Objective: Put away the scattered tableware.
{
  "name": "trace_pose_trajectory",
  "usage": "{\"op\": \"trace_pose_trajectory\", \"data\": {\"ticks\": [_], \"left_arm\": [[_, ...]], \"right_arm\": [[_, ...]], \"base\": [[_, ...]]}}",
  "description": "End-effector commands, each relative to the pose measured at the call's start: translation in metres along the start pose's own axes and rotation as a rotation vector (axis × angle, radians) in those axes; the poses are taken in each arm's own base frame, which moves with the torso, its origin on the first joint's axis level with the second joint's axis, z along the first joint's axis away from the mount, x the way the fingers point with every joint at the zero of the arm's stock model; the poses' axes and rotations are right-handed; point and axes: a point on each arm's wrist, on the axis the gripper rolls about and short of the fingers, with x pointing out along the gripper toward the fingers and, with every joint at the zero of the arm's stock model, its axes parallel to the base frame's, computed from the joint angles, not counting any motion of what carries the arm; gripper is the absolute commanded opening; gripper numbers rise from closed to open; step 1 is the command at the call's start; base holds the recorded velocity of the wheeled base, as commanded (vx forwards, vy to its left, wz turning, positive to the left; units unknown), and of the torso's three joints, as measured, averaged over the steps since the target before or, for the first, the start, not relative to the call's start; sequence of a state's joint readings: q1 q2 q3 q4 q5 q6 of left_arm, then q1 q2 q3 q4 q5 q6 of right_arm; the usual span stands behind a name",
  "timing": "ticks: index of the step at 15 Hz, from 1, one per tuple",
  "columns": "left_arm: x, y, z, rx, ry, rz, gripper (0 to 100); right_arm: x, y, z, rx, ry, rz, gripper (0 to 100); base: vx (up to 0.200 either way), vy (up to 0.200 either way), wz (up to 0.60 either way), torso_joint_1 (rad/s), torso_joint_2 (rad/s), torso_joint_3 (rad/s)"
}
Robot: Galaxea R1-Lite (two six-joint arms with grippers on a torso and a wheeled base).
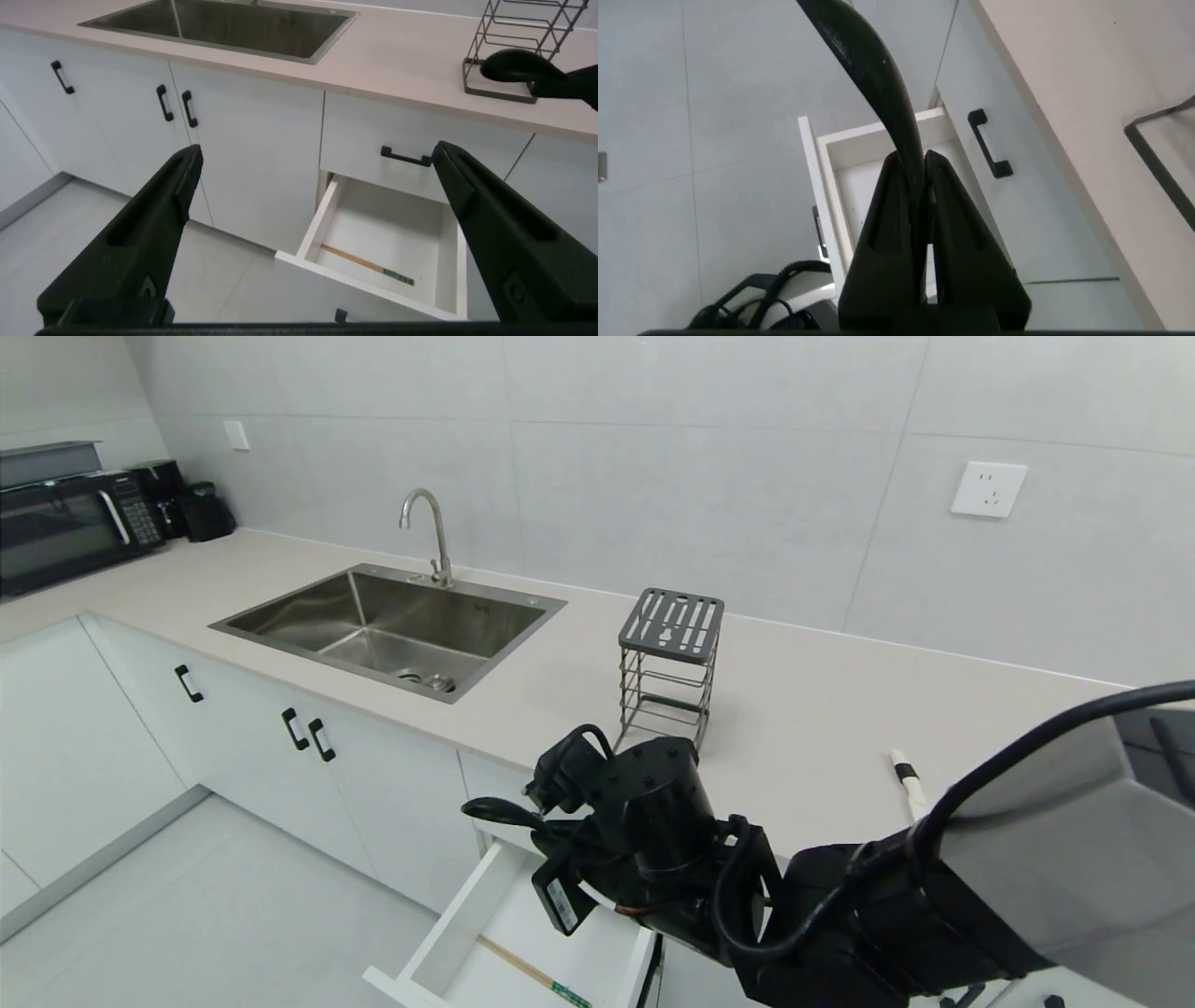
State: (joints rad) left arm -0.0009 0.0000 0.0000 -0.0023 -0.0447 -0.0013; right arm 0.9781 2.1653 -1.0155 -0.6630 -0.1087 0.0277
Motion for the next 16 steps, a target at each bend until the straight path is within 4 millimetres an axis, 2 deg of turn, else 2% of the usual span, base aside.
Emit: {"op": "trace_pose_trajectory", "data": {"ticks": [1, 8, 10, 13, 16], "left_arm": [[0.000, 0.000, 0.000, 0.001, 0.002, 0.001, 100], [0.000, 0.000, 0.000, 0.000, 0.002, 0.000, 100], [0.000, 0.000, 0.000, 0.001, 0.002, 0.001, 100], [0.000, 0.000, 0.000, 0.001, 0.002, 0.001, 100], [0.000, 0.000, 0.000, 0.000, 0.002, 0.001, 100]], "right_arm": [[0.008, 0.002, -0.005, -0.003, 0.016, 0.003, 0], [0.017, 0.004, -0.017, -0.016, 0.050, 0.005, 0], [0.023, 0.004, -0.026, -0.020, 0.077, 0.006, 0], [0.025, 0.005, -0.027, -0.021, 0.079, 0.008, 0], [0.029, 0.015, -0.029, -0.032, 0.085, 0.028, 0]], "base": [[0.000, 0.000, 0.00, -0.085, 0.22, 0.119], [0.000, 0.000, 0.00, -0.119, 0.24, 0.122], [0.000, 0.000, 0.00, -0.068, 0.13, 0.068], [0.000, 0.000, 0.00, -0.134, 0.27, 0.128], [0.000, 0.000, 0.00, -0.181, 0.36, 0.183]]}}
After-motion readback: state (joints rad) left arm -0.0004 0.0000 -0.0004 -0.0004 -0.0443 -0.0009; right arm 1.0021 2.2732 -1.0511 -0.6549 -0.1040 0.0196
